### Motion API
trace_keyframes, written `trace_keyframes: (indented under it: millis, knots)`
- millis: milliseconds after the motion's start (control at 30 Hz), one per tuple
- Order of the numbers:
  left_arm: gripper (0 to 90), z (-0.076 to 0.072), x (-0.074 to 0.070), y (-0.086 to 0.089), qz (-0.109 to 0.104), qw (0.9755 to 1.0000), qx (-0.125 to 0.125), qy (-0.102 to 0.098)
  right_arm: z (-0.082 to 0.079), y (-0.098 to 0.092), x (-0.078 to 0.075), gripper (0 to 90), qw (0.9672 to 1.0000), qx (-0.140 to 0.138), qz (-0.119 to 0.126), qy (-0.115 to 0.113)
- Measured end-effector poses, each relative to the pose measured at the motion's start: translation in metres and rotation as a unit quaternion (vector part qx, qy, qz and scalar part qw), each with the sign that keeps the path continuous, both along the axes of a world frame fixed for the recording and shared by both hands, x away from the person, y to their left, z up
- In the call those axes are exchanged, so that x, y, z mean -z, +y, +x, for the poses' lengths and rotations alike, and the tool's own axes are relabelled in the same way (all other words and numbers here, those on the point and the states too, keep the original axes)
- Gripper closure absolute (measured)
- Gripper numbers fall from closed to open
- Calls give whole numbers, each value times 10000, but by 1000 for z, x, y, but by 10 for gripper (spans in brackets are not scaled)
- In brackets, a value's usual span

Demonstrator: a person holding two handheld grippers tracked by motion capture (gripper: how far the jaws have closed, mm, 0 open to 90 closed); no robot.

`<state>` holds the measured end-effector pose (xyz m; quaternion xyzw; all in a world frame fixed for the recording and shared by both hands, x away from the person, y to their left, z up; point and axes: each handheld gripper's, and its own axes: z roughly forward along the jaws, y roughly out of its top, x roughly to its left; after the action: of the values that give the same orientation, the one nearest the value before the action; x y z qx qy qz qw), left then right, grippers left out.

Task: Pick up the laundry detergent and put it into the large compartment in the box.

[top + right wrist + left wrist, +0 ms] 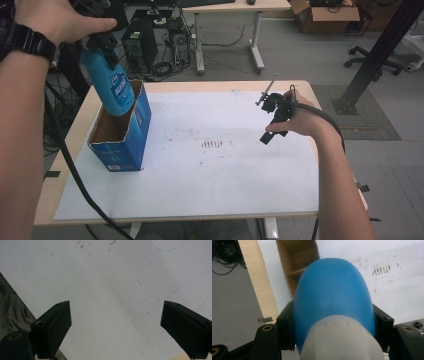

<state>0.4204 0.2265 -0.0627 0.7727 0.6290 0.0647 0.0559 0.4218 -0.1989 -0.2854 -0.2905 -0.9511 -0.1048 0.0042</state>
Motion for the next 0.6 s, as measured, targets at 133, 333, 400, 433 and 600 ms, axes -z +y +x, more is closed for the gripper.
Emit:
trace_keyframes:
  millis: [133, 333, 400, 433, 600]
  knots:
    - [376, 1, 2, 7, -21, 10000, -85, -2, 0, 0, -1, 99, 10000, 13, -8, -7]
    - [376, 2, 5, 15, -26, 9998, -217, -30, 0, 0, 0, 99, 10000, 26, -23, 6]
    - [376, 2, 6, 17, -1, 9997, -221, -36, -1, 0, 0, 99, 10000, 23, -19, 16]
    - [376, 2, 6, 18, -11, 9997, -242, -53, 0, 0, 0, 99, 10000, 28, -31, 20]
    - [376, 3, 7, 21, -36, 9996, -284, -45, 0, 1, 1, 99, 10000, 9, -21, 11]
